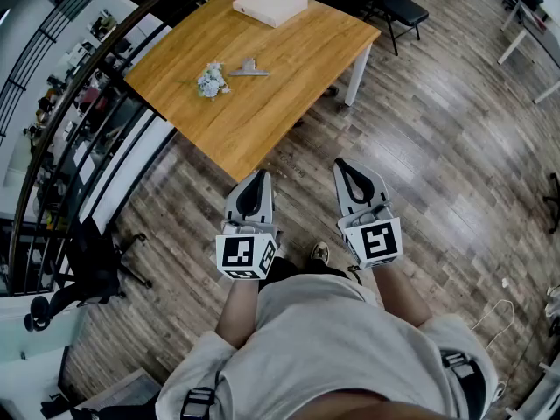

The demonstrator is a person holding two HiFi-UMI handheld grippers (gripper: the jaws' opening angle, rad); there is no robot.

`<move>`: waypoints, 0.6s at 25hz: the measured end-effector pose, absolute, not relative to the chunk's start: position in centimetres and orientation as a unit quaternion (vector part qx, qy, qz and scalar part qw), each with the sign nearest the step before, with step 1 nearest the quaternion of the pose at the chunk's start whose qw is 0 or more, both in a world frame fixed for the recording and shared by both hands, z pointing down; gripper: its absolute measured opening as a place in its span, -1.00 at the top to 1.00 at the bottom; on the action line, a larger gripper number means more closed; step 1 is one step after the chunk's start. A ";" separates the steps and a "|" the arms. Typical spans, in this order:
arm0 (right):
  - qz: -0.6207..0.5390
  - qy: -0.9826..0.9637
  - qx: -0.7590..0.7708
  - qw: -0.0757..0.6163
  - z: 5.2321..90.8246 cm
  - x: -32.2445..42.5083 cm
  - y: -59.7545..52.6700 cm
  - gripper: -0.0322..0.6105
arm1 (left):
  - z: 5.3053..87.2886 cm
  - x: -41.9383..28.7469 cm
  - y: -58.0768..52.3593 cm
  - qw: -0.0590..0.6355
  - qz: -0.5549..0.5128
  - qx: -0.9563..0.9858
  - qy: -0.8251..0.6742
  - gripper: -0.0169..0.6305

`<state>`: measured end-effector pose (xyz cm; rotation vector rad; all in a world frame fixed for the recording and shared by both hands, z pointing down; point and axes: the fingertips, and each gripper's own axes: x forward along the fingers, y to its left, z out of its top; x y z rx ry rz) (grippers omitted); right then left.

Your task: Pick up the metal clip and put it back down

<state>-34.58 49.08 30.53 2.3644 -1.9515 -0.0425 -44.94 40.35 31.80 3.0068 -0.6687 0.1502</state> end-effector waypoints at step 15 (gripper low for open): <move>0.031 -0.647 0.760 0.056 35.3 -28.4 44.9 0.82 | 36.1 -37.5 35.7 0.055 0.081 0.974 -0.206 0.87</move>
